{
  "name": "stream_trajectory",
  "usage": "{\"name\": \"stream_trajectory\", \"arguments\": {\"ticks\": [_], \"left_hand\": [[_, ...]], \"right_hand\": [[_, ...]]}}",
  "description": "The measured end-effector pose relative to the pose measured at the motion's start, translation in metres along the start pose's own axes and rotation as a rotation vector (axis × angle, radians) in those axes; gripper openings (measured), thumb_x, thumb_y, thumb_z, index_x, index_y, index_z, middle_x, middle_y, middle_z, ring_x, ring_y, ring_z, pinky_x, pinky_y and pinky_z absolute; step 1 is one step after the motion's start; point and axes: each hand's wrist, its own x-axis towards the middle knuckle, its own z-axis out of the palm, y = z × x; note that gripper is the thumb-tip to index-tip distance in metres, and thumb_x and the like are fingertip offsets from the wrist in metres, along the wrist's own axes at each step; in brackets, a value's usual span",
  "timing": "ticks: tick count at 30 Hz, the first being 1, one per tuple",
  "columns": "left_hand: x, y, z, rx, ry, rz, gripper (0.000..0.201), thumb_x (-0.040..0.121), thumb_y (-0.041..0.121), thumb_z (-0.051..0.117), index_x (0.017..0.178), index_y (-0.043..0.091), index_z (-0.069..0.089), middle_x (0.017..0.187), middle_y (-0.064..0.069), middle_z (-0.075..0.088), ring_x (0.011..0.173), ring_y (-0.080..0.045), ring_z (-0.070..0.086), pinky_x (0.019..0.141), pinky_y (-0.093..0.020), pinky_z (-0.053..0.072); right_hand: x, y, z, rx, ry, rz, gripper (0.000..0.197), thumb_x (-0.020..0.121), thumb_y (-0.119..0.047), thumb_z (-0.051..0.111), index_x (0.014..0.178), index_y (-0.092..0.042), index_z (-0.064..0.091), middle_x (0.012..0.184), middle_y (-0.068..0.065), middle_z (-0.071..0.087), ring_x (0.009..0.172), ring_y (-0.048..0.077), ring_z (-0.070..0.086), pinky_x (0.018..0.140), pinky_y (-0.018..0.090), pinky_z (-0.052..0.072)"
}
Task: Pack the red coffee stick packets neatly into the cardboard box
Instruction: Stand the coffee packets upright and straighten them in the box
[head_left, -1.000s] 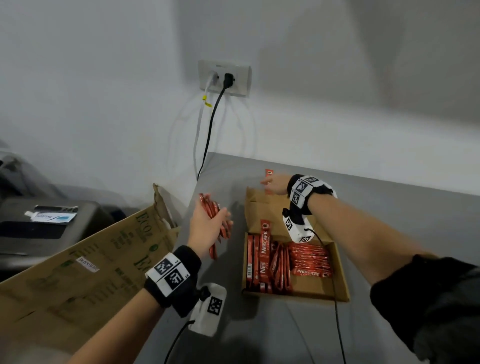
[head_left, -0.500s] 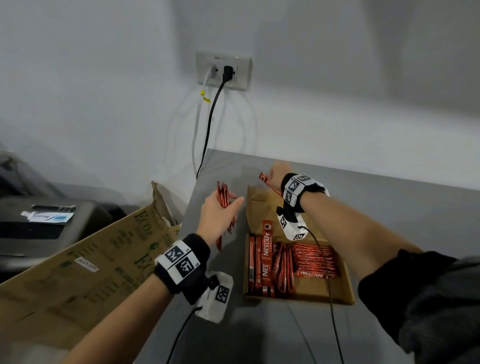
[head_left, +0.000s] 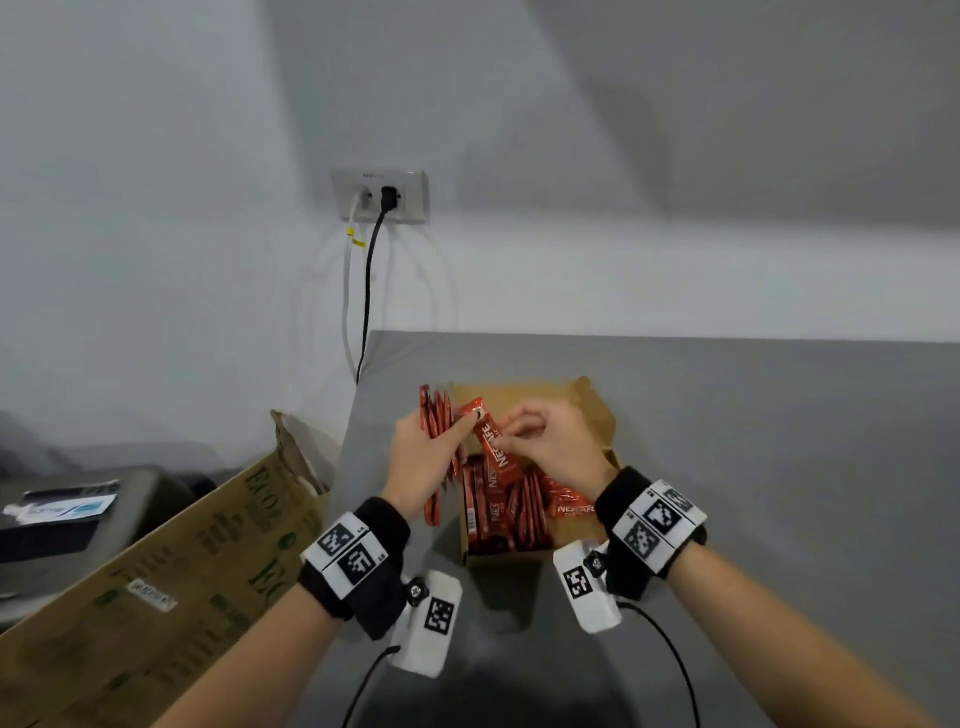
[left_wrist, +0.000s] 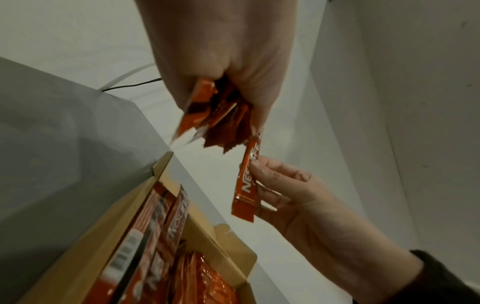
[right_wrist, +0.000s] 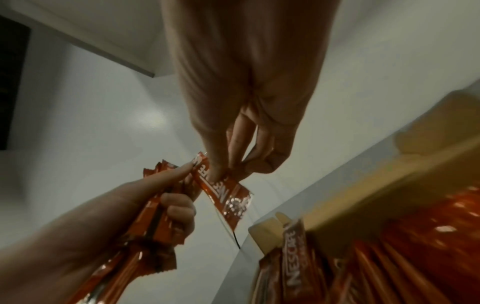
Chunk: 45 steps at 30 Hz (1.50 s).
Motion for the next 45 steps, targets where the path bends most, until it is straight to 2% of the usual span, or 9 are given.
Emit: {"name": "stream_trajectory", "arguments": {"ticks": [5, 11, 16, 20, 24, 27, 31, 36, 45], "left_hand": [[-0.017, -0.002, 0.002, -0.039, -0.046, -0.007, 0.016, 0.087, 0.014, 0.063, 0.090, -0.002, 0.062, 0.067, 0.000, 0.064, 0.056, -0.004, 0.061, 0.059, -0.019, 0.050], [-0.025, -0.005, 0.011, -0.012, -0.075, -0.046, 0.010, 0.087, 0.014, 0.063, 0.079, 0.012, 0.058, 0.069, 0.002, 0.064, 0.063, -0.011, 0.063, 0.068, -0.028, 0.053], [-0.036, -0.006, 0.029, -0.109, -0.073, -0.117, 0.010, 0.089, 0.010, 0.059, 0.080, 0.014, 0.057, 0.063, 0.001, 0.062, 0.057, -0.011, 0.060, 0.069, -0.032, 0.051], [-0.040, -0.009, 0.051, -0.149, -0.090, -0.110, 0.007, 0.089, 0.012, 0.059, 0.089, 0.006, 0.060, 0.064, -0.002, 0.064, 0.057, -0.015, 0.060, 0.071, -0.033, 0.051], [-0.048, -0.012, 0.075, -0.057, -0.152, -0.067, 0.020, 0.090, 0.011, 0.059, 0.101, -0.004, 0.062, 0.068, 0.001, 0.071, 0.050, -0.011, 0.057, 0.059, -0.019, 0.051], [-0.052, -0.015, 0.086, 0.027, -0.256, -0.084, 0.017, 0.090, 0.013, 0.060, 0.105, 0.006, 0.059, 0.073, -0.013, 0.068, 0.049, -0.012, 0.056, 0.056, -0.024, 0.051], [-0.036, -0.013, 0.076, 0.264, -0.216, -0.041, 0.012, 0.083, 0.012, 0.069, 0.086, 0.013, 0.057, 0.070, 0.000, 0.063, 0.051, -0.004, 0.056, 0.053, -0.016, 0.049], [-0.005, 0.001, 0.046, 0.639, -0.145, 0.111, 0.011, 0.085, 0.012, 0.063, 0.082, 0.020, 0.056, 0.076, 0.004, 0.064, 0.069, -0.011, 0.061, 0.060, -0.010, 0.046], [-0.010, -0.018, 0.050, 0.672, -0.205, 0.092, 0.010, 0.083, 0.009, 0.065, 0.082, 0.016, 0.058, 0.075, 0.004, 0.063, 0.073, -0.012, 0.063, 0.069, -0.017, 0.051]], "right_hand": [[-0.030, 0.012, -0.005, 0.019, 0.000, -0.024, 0.020, 0.094, -0.018, 0.051, 0.108, -0.012, 0.065, 0.095, -0.006, 0.068, 0.082, -0.007, 0.060, 0.076, 0.010, 0.047], [-0.054, 0.033, -0.011, 0.150, 0.095, 0.033, 0.029, 0.099, -0.008, 0.036, 0.113, -0.016, 0.060, 0.090, 0.002, 0.065, 0.072, 0.000, 0.059, 0.060, 0.011, 0.043], [-0.060, 0.044, -0.024, 0.331, 0.146, 0.061, 0.035, 0.091, -0.008, 0.055, 0.124, -0.018, 0.047, 0.092, 0.005, 0.068, 0.075, 0.009, 0.066, 0.067, 0.020, 0.053], [-0.057, 0.048, -0.024, 0.323, 0.287, -0.027, 0.031, 0.081, -0.008, 0.068, 0.103, -0.024, 0.054, 0.097, -0.001, 0.068, 0.087, 0.009, 0.067, 0.077, 0.023, 0.055], [-0.050, 0.051, -0.028, 0.396, 0.433, -0.098, 0.031, 0.077, -0.003, 0.072, 0.098, -0.019, 0.056, 0.081, -0.001, 0.068, 0.077, 0.007, 0.066, 0.076, 0.019, 0.053], [-0.048, 0.053, -0.032, 0.399, 0.313, -0.112, 0.023, 0.076, -0.002, 0.071, 0.089, -0.019, 0.063, 0.083, -0.001, 0.069, 0.080, 0.008, 0.065, 0.079, 0.019, 0.051], [-0.040, 0.062, -0.058, 0.300, 0.318, -0.128, 0.019, 0.074, -0.004, 0.074, 0.083, -0.019, 0.067, 0.081, 0.002, 0.070, 0.076, 0.014, 0.066, 0.079, 0.024, 0.054], [-0.043, 0.085, -0.070, -0.357, -0.042, -0.183, 0.010, 0.079, -0.009, 0.072, 0.089, -0.010, 0.074, 0.086, -0.004, 0.070, 0.070, -0.011, 0.059, 0.071, 0.001, 0.043], [-0.039, 0.083, -0.052, -0.748, -0.312, -0.154, 0.021, 0.083, -0.002, 0.054, 0.091, -0.009, 0.072, 0.095, 0.005, 0.071, 0.090, 0.021, 0.064, 0.083, 0.031, 0.049]]}}
